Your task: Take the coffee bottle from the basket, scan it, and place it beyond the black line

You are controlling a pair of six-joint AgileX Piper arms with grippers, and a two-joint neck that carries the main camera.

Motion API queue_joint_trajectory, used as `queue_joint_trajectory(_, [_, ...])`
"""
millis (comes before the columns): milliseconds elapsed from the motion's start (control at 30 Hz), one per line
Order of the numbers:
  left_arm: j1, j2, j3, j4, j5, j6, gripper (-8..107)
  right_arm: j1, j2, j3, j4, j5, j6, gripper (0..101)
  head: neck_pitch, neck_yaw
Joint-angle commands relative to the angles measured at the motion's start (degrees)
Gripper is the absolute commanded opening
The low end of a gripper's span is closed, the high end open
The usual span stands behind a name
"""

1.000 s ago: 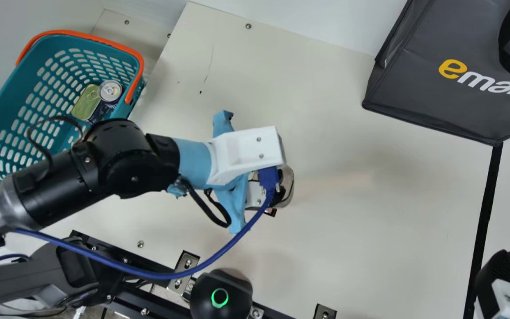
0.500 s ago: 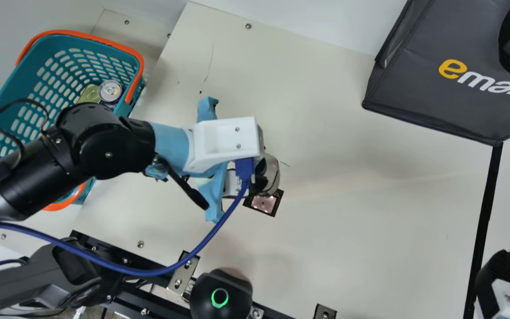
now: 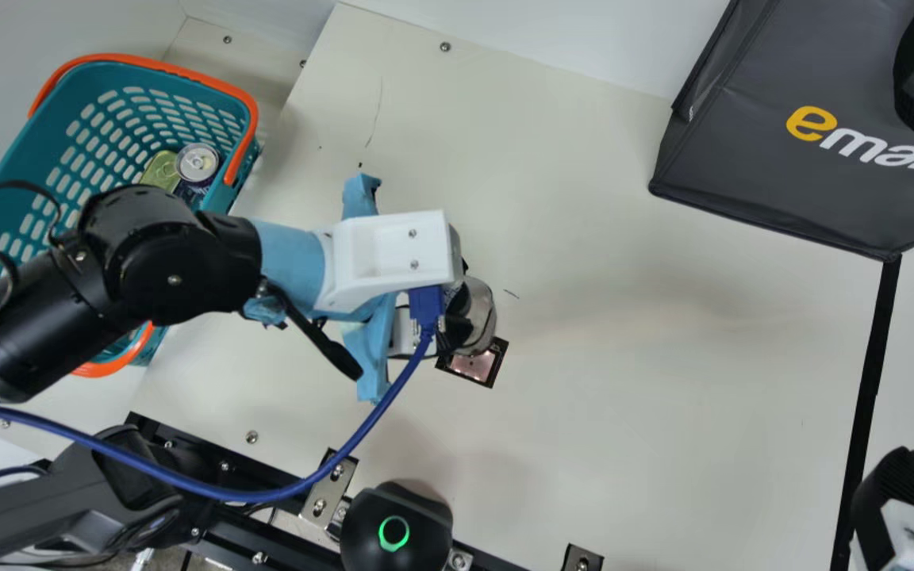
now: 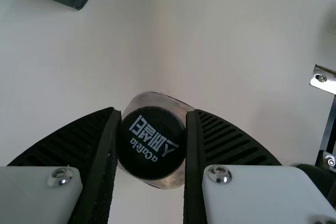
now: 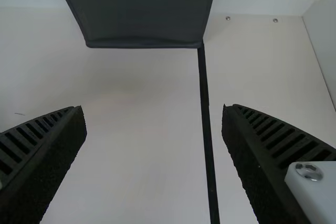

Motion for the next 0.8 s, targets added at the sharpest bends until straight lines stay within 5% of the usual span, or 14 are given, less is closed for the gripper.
queue_joint_trajectory(0, [-0.6, 0.3, -0.3, 0.2, -0.5, -0.4, 10, 0.0, 0.0, 0.0, 0.0, 0.0, 0.0, 91, -1.5, 0.1])
queue_joint_trajectory(767, [-9.0, 11.7, -7.7, 3.6, -7.1, -4.1, 10, 0.0, 0.0, 0.0, 0.0, 0.0, 0.0, 91, -1.5, 0.1])
